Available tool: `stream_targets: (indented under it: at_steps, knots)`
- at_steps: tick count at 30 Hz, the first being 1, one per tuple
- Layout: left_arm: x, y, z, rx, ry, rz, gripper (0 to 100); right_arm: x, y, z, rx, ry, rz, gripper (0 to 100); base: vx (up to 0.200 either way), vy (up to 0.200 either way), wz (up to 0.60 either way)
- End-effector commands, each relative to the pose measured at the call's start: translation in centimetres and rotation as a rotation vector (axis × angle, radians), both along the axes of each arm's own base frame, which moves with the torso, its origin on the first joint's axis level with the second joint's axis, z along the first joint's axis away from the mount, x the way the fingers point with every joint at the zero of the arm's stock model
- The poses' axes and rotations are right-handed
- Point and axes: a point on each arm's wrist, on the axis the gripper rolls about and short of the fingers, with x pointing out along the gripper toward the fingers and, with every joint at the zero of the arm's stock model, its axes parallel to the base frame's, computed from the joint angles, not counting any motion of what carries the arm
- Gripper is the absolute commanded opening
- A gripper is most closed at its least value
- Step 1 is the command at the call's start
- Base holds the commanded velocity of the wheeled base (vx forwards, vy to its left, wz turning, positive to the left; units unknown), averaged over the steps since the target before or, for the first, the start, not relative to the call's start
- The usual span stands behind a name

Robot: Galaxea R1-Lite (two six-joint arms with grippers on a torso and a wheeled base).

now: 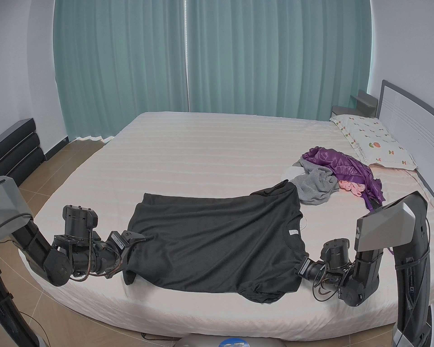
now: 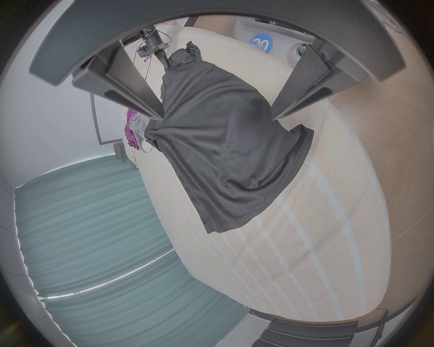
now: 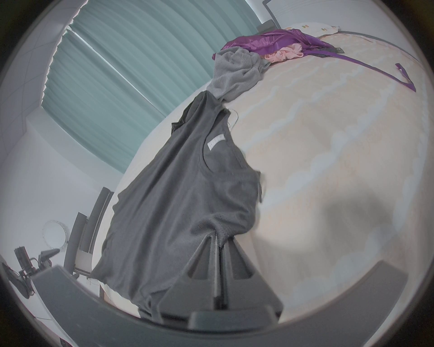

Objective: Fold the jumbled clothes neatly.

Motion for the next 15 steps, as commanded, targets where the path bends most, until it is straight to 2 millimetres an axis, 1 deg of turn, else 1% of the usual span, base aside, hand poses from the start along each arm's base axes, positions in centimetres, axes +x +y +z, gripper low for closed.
stream_targets:
  at_steps: [1,5,7,11,14,15]
  knots:
    - [0.0,0.0,-0.1,0.0,0.003,-0.002,100,1.3,-0.2,1.2,0.024,-0.059,-0.015,0,0.0,0.0,0.0]
    - [0.0,-0.1,-0.1,0.0,0.004,-0.003,100,2.6,-0.2,1.9,0.042,-0.113,-0.026,0,0.0,0.0,0.0]
    - [-0.1,-0.2,-0.2,0.001,0.007,-0.006,100,3.6,0.0,2.7,0.058,-0.156,-0.026,0,0.0,0.0,0.0]
    - [-0.1,-0.3,-0.3,0.001,0.013,-0.012,100,5.1,0.5,3.7,0.068,-0.185,-0.025,0,0.0,0.0,0.0]
    - [-0.1,-0.3,-0.5,0.002,0.018,-0.012,100,6.8,0.8,4.6,0.072,-0.2,-0.032,0,0.0,0.0,0.0]
    - [-0.1,-0.3,-0.5,0.002,0.018,-0.012,100,6.9,0.8,4.6,0.072,-0.201,-0.033,0,0.0,0.0,0.0]
